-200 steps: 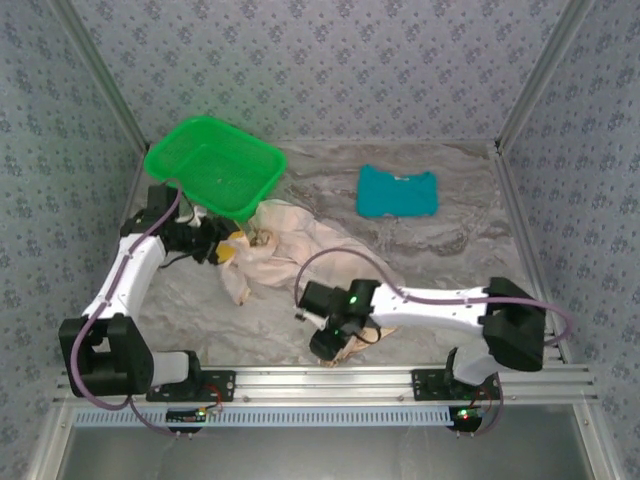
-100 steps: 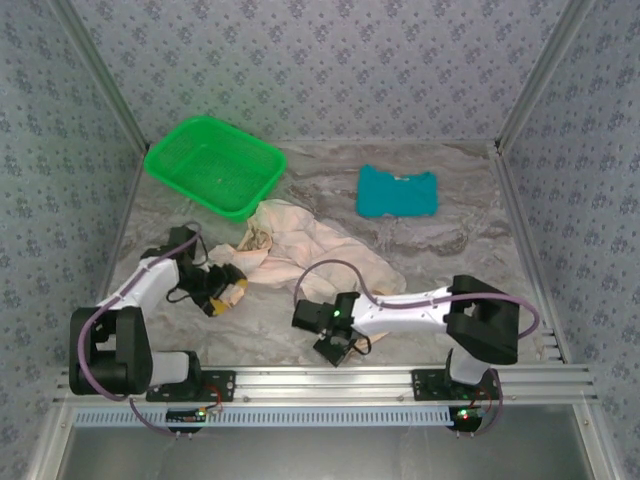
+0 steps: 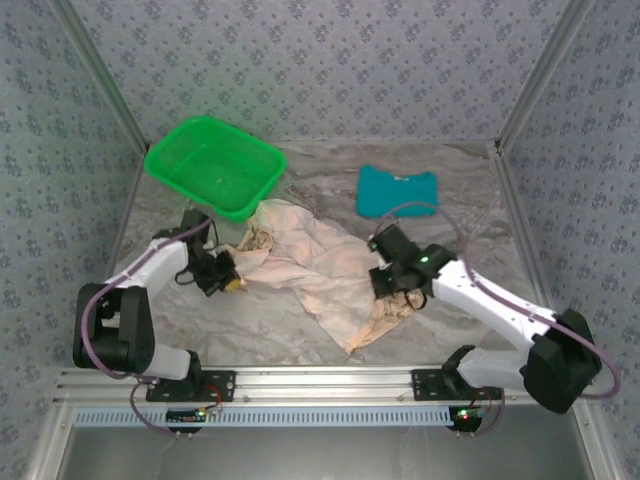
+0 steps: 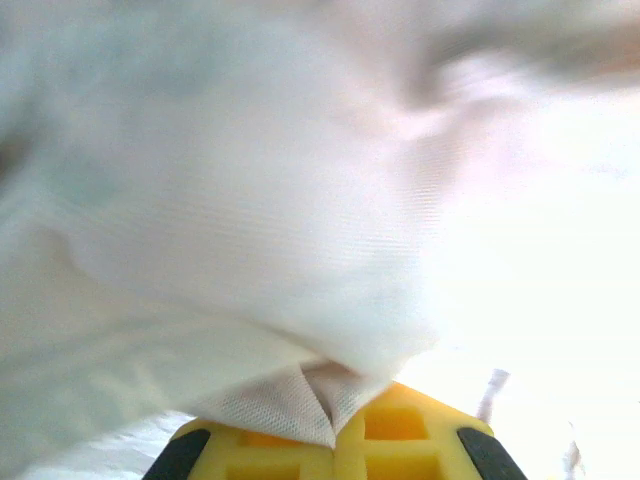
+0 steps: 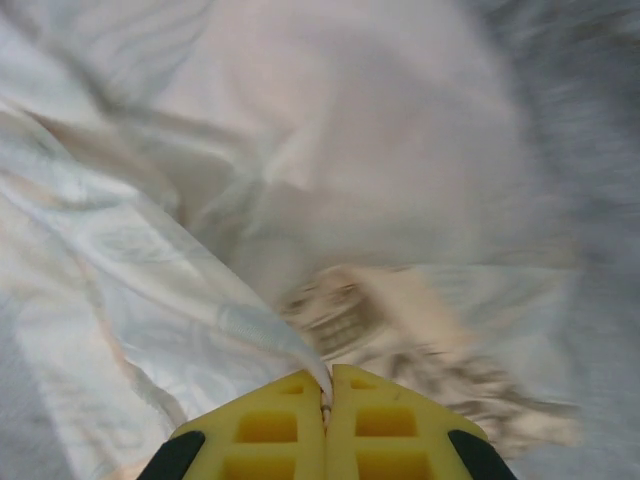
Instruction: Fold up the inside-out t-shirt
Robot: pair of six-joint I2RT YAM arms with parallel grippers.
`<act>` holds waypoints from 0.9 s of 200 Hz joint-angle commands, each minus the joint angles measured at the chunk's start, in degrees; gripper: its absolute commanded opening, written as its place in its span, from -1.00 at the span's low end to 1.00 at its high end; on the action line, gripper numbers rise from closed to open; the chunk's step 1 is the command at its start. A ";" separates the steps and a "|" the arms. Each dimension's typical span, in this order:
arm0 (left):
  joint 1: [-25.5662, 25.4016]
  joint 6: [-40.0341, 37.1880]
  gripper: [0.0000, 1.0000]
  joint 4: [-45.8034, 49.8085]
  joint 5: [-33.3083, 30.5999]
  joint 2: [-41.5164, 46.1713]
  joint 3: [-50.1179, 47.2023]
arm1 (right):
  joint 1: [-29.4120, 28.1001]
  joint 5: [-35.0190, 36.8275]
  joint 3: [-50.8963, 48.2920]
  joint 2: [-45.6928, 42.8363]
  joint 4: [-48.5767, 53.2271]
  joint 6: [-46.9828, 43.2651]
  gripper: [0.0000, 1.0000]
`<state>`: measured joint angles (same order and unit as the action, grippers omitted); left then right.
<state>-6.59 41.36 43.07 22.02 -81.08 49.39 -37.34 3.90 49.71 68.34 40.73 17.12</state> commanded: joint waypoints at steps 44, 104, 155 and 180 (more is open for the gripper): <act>1.14 3.81 -1.00 13.14 14.84 3.41 35.86 | 20.69 3.56 15.49 -6.00 5.35 -23.73 -1.00; 1.58 10.18 -1.00 3.53 10.90 -0.96 61.75 | 23.97 7.50 38.01 -2.86 7.36 -32.04 -1.00; -0.87 -4.04 -1.00 -2.74 -1.45 10.83 65.27 | 23.71 -11.98 41.54 -11.29 16.72 -32.36 -1.00; -1.66 -4.45 -1.00 -5.78 -3.00 14.53 59.24 | 23.63 -13.22 34.99 -11.07 17.31 -29.07 -1.00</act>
<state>-7.73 41.12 43.66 22.81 -71.26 111.77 -13.54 -4.19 88.92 56.90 53.67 -14.63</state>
